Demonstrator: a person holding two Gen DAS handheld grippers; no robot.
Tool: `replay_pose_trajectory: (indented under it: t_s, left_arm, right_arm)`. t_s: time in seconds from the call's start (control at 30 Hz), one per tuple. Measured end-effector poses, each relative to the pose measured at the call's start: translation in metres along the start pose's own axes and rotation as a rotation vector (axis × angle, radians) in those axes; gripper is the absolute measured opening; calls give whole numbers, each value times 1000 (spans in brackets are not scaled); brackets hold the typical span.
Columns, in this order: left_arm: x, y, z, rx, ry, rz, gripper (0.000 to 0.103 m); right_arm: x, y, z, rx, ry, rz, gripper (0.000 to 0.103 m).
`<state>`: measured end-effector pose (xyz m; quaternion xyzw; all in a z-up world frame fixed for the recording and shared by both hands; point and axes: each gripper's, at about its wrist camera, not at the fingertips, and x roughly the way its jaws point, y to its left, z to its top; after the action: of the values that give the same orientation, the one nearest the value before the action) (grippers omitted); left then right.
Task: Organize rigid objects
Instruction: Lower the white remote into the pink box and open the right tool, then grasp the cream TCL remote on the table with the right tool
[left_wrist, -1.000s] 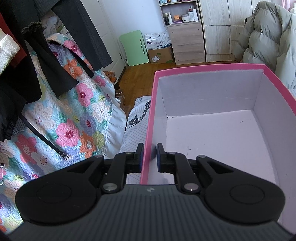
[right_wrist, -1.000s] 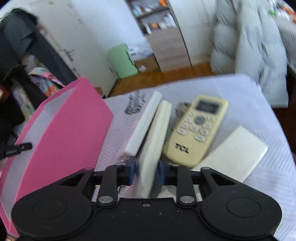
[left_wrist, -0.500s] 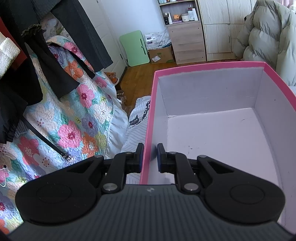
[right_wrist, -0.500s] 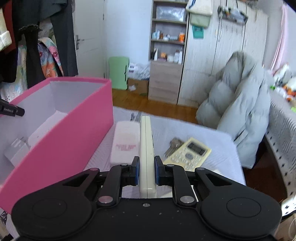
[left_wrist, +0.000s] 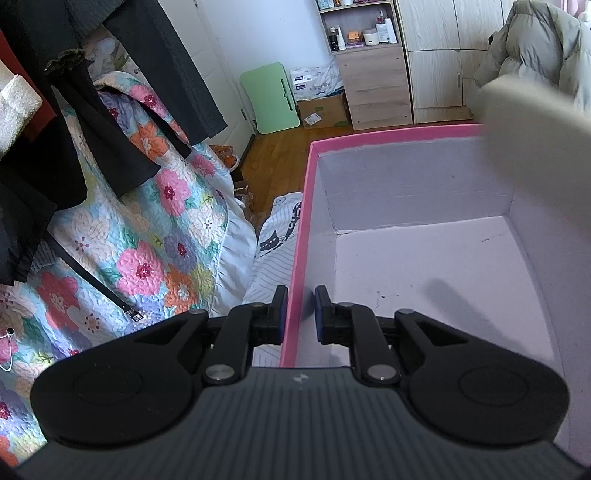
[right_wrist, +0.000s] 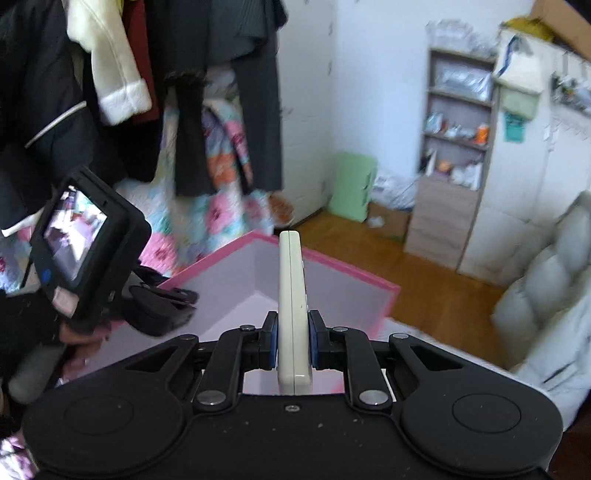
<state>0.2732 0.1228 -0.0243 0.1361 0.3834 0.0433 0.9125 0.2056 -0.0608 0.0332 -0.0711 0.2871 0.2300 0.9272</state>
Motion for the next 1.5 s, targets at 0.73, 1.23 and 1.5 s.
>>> replay_pose_trajectory:
  t_s: [0.73, 1.23, 1.5]
  left_arm:
    - [-1, 5, 2, -26, -17, -10, 13]
    - [0, 9, 3, -32, -15, -12, 13]
    - [2, 8, 3, -15, -14, -5, 13]
  right_arm:
    - [156, 10, 28, 99, 422, 50, 22]
    - [133, -24, 8, 450, 442, 309, 40]
    - [29, -43, -13, 470, 216, 351, 40]
